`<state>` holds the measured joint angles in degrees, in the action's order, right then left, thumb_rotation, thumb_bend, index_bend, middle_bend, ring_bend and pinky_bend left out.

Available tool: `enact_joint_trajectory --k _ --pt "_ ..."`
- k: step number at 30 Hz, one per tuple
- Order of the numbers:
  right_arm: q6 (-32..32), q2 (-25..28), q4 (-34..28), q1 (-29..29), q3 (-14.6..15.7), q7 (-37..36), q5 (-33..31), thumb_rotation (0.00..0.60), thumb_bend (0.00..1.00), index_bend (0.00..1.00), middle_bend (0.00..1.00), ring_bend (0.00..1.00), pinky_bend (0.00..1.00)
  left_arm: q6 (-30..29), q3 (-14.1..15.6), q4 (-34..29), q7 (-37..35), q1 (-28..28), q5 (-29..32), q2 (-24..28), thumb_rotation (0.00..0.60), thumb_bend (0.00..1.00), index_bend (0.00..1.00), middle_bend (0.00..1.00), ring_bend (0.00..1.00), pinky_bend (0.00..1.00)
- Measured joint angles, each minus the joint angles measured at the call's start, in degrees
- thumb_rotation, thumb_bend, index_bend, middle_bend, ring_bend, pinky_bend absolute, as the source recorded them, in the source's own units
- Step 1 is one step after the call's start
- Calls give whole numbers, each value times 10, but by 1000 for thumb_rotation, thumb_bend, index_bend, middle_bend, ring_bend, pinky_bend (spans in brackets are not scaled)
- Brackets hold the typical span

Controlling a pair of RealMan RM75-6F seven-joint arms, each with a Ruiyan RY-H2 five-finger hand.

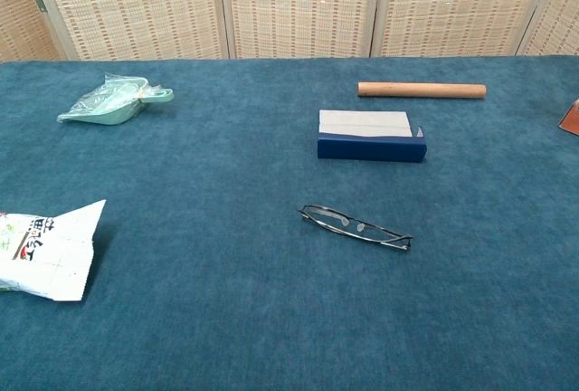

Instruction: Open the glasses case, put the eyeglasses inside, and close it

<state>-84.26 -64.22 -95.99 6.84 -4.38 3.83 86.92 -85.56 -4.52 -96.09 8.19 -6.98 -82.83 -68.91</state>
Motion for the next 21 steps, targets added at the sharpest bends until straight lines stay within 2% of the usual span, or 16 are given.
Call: enact_joint_trajectory --k 15,19,21 --pt "0 -6 -5 9 1 4 24 600 364 340 310 300 321 5 1 0 2 0 4 -2 600 200 236 119 105 190" --pt "26 -10 -10 29 -4 19 25 600 365 340 368 408 404 4 3 3 -3 1 1 -4 600 199 236 119 105 190" --pt "46 -12 -15 42 -9 29 21 600 366 340 444 510 483 3 4 3 -5 2 1 -4 600 200 236 119 105 190"
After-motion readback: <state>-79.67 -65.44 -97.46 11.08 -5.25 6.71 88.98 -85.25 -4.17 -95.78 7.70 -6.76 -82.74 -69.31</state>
